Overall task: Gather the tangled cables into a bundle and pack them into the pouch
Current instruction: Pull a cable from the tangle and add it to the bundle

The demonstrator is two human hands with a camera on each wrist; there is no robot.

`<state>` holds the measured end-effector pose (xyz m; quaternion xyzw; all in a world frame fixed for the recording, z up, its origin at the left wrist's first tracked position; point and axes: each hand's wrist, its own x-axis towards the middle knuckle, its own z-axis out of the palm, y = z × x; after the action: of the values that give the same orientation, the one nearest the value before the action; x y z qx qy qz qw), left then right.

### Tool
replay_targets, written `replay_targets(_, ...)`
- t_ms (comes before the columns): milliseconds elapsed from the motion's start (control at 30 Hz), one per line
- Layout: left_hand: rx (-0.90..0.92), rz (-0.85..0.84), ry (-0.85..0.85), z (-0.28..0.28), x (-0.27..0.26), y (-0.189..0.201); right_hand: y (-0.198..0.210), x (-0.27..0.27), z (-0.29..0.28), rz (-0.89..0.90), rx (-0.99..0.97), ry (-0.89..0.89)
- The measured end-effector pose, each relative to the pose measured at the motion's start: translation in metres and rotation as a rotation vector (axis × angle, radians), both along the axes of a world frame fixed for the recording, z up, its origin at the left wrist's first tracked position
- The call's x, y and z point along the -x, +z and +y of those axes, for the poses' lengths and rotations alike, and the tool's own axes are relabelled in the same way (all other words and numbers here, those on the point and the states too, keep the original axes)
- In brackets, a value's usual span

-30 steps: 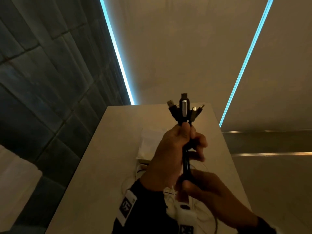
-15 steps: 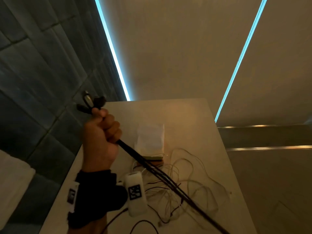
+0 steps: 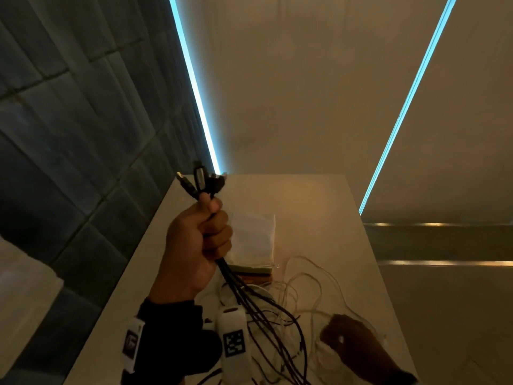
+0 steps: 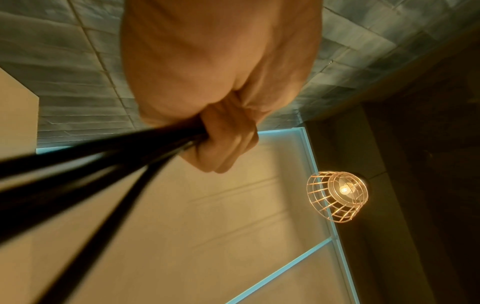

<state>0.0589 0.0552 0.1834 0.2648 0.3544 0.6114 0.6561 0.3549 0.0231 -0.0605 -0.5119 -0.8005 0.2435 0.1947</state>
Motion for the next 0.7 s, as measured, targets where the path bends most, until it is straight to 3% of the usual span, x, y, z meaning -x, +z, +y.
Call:
replay_targets(67, 0.009, 0.016, -0.022, 0.001, -0.004, 0.0, -0.012, 0.026, 0.012, -0.15, 0.146, 0.186)
replay_targets(200, -0.006, 0.07, -0.026, 0.0, -0.005, 0.002, -0.031, 0.04, 0.024, -0.516, 0.156, 0.324)
replay_targets(400, -0.014, 0.102, -0.034, 0.001, -0.003, -0.004, -0.032, 0.05, 0.03, -0.665, 0.099, 0.466)
replay_targets(433, -0.014, 0.112, -0.034, 0.002, -0.003, -0.005, -0.029, 0.047, 0.028, -0.635, 0.164, 0.468)
replay_targets(533, -0.025, 0.172, -0.025, 0.002, -0.002, -0.009, -0.004, 0.043, 0.039, -0.325, 0.264, 0.351)
replay_targets(600, -0.018, 0.221, -0.038, 0.003, -0.005, -0.012, 0.026, 0.047, 0.05, -0.017, 0.356, 0.238)
replay_targets(700, 0.0, 0.318, -0.078, 0.004, -0.014, -0.016, 0.065, 0.065, 0.061, 0.586, 0.492, 0.043)
